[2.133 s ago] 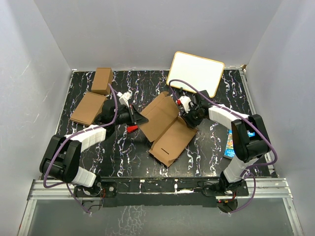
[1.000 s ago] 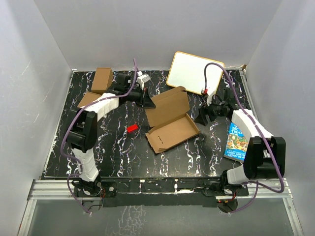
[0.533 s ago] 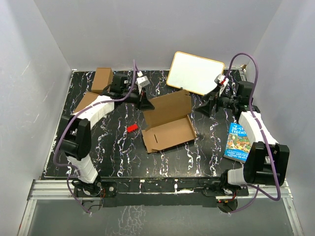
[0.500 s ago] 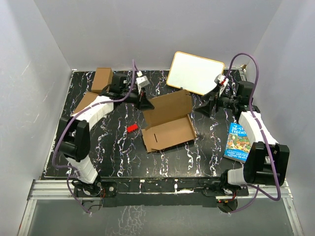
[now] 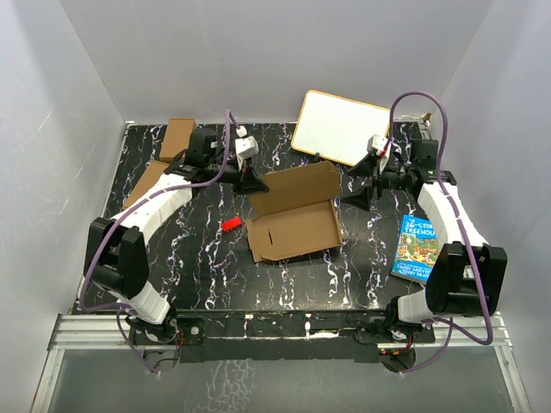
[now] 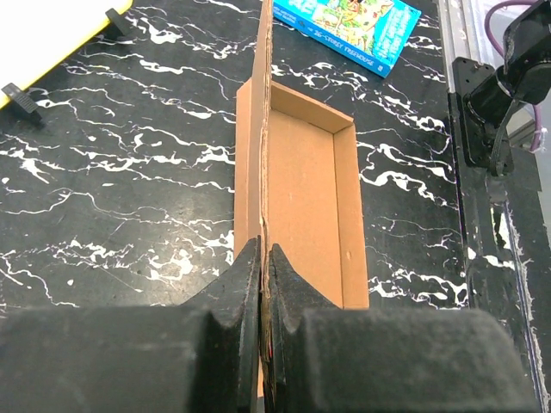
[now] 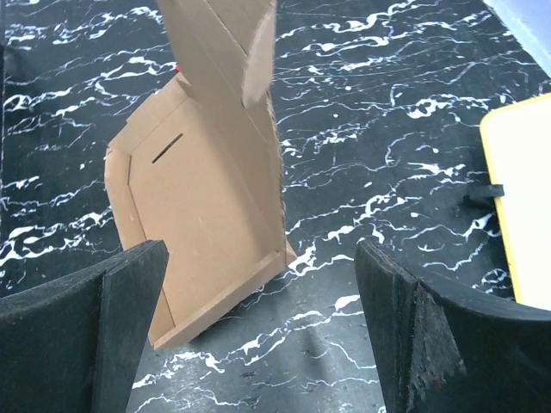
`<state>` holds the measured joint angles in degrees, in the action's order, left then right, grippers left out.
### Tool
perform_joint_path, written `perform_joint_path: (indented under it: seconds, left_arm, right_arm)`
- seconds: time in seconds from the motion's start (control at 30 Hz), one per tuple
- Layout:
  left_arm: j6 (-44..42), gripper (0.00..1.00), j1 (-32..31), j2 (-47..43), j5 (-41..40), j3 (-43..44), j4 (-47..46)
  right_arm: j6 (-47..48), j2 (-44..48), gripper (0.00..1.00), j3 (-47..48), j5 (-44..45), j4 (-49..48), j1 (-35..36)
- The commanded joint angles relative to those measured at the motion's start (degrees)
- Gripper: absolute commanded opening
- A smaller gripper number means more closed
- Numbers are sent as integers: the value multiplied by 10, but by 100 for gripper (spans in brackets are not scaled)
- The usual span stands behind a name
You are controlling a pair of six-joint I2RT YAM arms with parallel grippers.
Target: Fold the paper box
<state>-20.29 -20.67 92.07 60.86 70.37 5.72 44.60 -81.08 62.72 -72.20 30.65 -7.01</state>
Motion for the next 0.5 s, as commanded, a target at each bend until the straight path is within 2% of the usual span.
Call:
perform_joint_path:
  seconds: [0.0,0.27,0.47]
  left_arm:
    - [-28,0,-16,-31,17,8,24]
    - [-51,0,-35,-18,9,30,60]
    - [-73,0,-47,-8,-4,48,90]
  right_arm:
    - [85,5,99,14,-21,28,22]
    - [121,-31,97,51,4,84,61]
    - [203,-71,78,107,-6,193,97]
